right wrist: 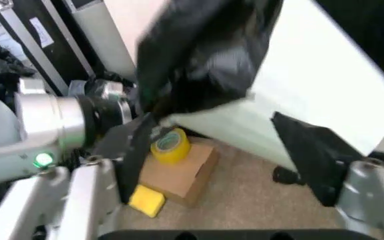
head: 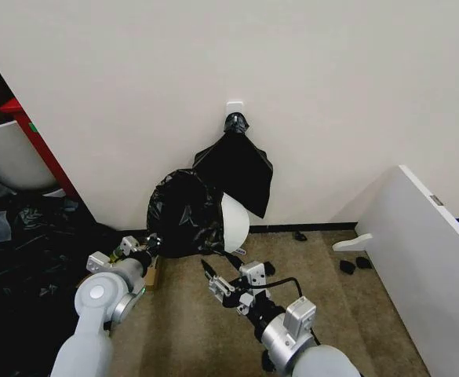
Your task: Place the garbage bag over the trash bin.
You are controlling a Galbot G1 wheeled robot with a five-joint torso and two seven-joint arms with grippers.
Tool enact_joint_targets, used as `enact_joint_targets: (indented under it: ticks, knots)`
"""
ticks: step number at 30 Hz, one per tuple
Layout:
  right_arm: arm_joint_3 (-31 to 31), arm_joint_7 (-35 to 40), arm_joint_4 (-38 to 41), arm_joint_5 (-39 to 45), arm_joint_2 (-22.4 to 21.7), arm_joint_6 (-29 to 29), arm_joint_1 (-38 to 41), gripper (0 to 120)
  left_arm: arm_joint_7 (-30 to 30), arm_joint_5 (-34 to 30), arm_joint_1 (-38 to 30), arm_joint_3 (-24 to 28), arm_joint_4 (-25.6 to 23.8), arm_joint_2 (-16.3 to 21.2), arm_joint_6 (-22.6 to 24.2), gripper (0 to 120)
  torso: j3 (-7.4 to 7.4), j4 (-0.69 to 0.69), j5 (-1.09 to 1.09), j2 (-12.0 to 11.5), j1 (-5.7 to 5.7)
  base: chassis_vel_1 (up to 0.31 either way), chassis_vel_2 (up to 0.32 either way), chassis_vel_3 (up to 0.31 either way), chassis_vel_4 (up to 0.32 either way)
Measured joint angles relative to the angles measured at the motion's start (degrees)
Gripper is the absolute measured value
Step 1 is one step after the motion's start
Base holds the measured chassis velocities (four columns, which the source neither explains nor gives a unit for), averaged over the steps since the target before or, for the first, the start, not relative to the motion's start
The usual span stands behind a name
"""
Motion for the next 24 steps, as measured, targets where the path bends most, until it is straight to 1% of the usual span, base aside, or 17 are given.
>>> enact_joint_targets:
  ticks: [3,4,6,7,8,9,11,13,14,15,16,17,21,22,23,24]
  knots:
    - [-0.27,-1.05,-3.19,1.95,1.17,1.90,0.64,85,-0.21,-0.68,0.23,-0.67,-0.65,-0.07,0.12,1,0.00,0.01,0.01,0.00,0.00,0.000,0.000,0.000,0.000]
    - [-0.27,-1.05,-3.19,1.95,1.17,1.90,0.64,85,-0.21,-0.68,0.23,-0.67,-0.65,-0.07,0.12,1,0.00,0.01,0.01,0.00,0.00,0.000,0.000,0.000,0.000]
    - [-0.10,-2.91,-5.36,3.52,1.97,4.27,1.29,94,-0.32,-0.97,0.48,-0.93,-1.07,-0.04,0.17,1,0.00,0.00,0.00,0.00,0.00,0.000,0.000,0.000,0.000]
    - [0.13,-4.43,-6.31,3.90,2.22,5.69,1.57,97,-0.34,-1.05,0.60,-1.00,-1.26,-0.02,0.20,1,0.00,0.00,0.01,0.00,0.00,0.000,0.000,0.000,0.000]
    - [0.13,-4.43,-6.31,3.90,2.22,5.69,1.57,97,-0.34,-1.05,0.60,-1.00,-1.26,-0.02,0.20,1,0.00,0.00,0.01,0.00,0.00,0.000,0.000,0.000,0.000]
    - [0.50,-6.53,-7.50,3.97,2.43,7.58,1.88,97,-0.36,-1.08,0.75,-1.04,-1.49,-0.02,0.21,1,0.00,0.01,0.01,0.00,0.00,0.000,0.000,0.000,0.000]
    - [1.07,-9.78,-9.23,3.81,2.60,10.73,2.31,90,-0.40,-1.09,0.98,-1.05,-1.74,-0.01,0.24,1,0.00,0.01,0.01,0.00,0.00,0.000,0.000,0.000,0.000]
    - [1.07,-9.78,-9.23,3.81,2.60,10.73,2.31,90,-0.40,-1.09,0.98,-1.05,-1.74,-0.01,0.24,1,0.00,0.01,0.01,0.00,0.00,0.000,0.000,0.000,0.000]
    - [1.54,-12.27,-10.46,3.76,2.68,13.23,2.55,79,-0.41,-1.09,1.10,-1.04,-1.87,-0.02,0.27,1,0.00,0.01,0.01,0.00,0.00,0.000,0.000,0.000,0.000]
    - [1.69,-12.94,-10.74,3.76,2.69,13.92,2.59,76,-0.42,-1.09,1.13,-1.04,-1.91,-0.03,0.27,1,0.00,0.00,0.01,0.00,0.00,0.000,0.000,0.000,0.000]
    - [2.22,-14.99,-11.59,3.73,2.68,15.86,2.56,70,-0.42,-1.09,1.24,-0.97,-2.00,-0.03,0.29,1,0.01,0.00,0.01,0.00,0.00,0.000,0.000,0.000,0.000]
    - [2.22,-14.99,-11.59,3.73,2.68,15.86,2.56,70,-0.42,-1.09,1.24,-0.97,-2.00,-0.03,0.29,1,0.01,0.00,0.01,0.00,0.00,0.000,0.000,0.000,0.000]
    - [2.92,-17.83,-12.53,3.57,2.81,18.35,2.47,52,-0.43,-1.03,1.36,-0.73,-2.09,-0.02,0.32,1,0.01,0.00,0.00,0.00,0.00,0.000,0.000,0.000,0.000]
    - [2.99,-18.23,-12.72,3.47,2.89,18.63,2.49,49,-0.43,-1.00,1.37,-0.67,-2.13,-0.02,0.32,1,0.01,0.00,0.01,0.00,0.00,0.000,0.000,0.000,0.000]
    - [2.99,-18.23,-12.72,3.47,2.89,18.63,2.49,49,-0.43,-1.00,1.37,-0.67,-2.13,-0.02,0.32,1,0.01,0.00,0.01,0.00,0.00,0.000,0.000,0.000,0.000]
    - [3.04,-18.66,-12.95,3.30,2.97,18.93,2.56,43,-0.43,-0.98,1.38,-0.62,-2.15,-0.02,0.33,1,0.01,0.00,0.01,0.00,0.00,0.000,0.000,0.000,0.000]
